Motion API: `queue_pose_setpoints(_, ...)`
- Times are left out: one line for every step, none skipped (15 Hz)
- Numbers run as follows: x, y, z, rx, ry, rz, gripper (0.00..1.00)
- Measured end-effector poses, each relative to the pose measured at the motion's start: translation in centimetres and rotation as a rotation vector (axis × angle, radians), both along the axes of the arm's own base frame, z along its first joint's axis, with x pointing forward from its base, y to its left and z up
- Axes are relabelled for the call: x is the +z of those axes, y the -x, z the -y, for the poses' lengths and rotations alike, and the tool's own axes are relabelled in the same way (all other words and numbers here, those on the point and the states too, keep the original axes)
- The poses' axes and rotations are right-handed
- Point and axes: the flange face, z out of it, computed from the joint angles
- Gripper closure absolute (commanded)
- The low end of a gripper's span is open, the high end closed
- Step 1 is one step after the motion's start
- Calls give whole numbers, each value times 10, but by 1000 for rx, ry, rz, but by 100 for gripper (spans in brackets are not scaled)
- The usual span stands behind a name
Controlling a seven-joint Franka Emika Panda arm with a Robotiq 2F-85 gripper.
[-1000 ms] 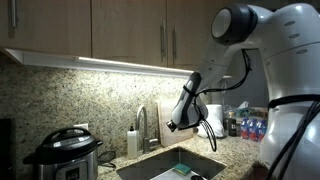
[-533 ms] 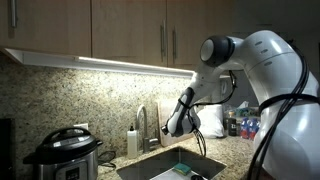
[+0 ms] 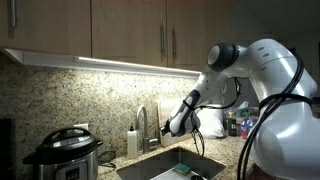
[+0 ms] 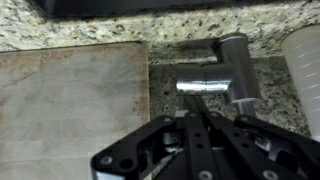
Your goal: Close the faucet
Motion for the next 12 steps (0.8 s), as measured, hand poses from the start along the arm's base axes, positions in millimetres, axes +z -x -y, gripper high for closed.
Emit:
queue_pose_setpoints(0, -2, -3, 24, -11, 0, 100)
queue_pose_setpoints(0, -3, -7, 47, -24, 2, 100)
queue_pose_setpoints(0, -3, -8, 62, -38, 4, 100)
queue_pose_setpoints(0, -3, -7, 67, -50, 3, 100)
queue_pose_setpoints(0, -2, -4, 66, -60, 2, 100)
queue_pose_setpoints(0, -1, 0, 61, -68, -1, 100)
queue_pose_setpoints(0, 1, 5, 53, -75, -6, 100)
queue_pose_setpoints(0, 3, 9, 45, -79, -8, 100)
queue_pose_setpoints(1, 4, 13, 38, -81, -10, 100)
queue_pose_setpoints(2, 6, 17, 32, -83, -12, 100)
queue_pose_setpoints(2, 6, 19, 28, -83, -13, 100)
queue_pose_setpoints(3, 6, 20, 26, -81, -12, 100)
